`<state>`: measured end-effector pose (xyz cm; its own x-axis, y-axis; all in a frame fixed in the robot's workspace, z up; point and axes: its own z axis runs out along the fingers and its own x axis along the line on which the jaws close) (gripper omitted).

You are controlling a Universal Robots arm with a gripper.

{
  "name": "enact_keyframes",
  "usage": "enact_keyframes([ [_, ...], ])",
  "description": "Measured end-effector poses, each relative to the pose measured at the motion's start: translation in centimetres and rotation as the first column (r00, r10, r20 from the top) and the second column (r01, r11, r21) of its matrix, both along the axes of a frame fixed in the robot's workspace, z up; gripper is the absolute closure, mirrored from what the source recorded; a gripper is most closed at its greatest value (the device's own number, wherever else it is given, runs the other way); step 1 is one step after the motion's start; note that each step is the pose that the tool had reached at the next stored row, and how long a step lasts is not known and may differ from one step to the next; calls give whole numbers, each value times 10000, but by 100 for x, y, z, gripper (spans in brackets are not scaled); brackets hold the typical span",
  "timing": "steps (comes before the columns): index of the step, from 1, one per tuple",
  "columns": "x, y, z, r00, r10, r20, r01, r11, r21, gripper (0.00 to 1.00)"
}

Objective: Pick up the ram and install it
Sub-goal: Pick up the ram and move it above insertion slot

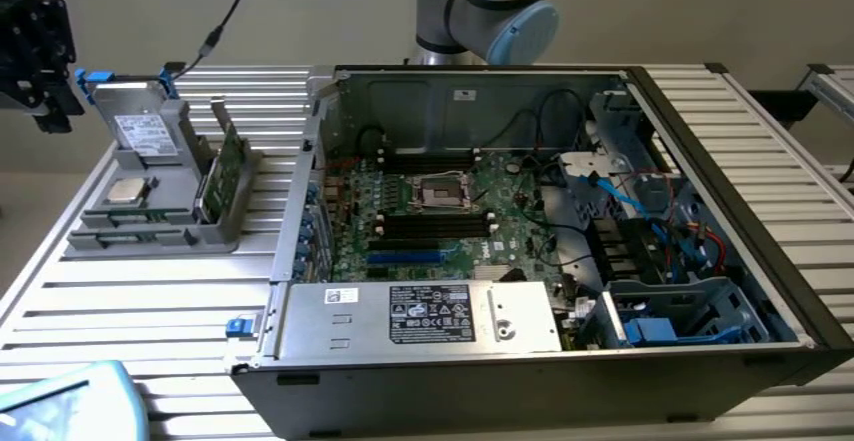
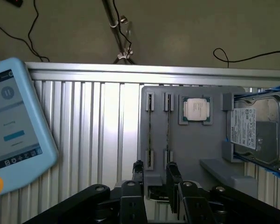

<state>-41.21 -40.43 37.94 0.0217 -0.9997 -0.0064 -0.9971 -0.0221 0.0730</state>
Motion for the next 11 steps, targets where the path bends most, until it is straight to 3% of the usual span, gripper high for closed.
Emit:
enact_keyframes([
  [11, 1, 0, -201, 10000, 25, -1, -25, 10000, -1, 67],
])
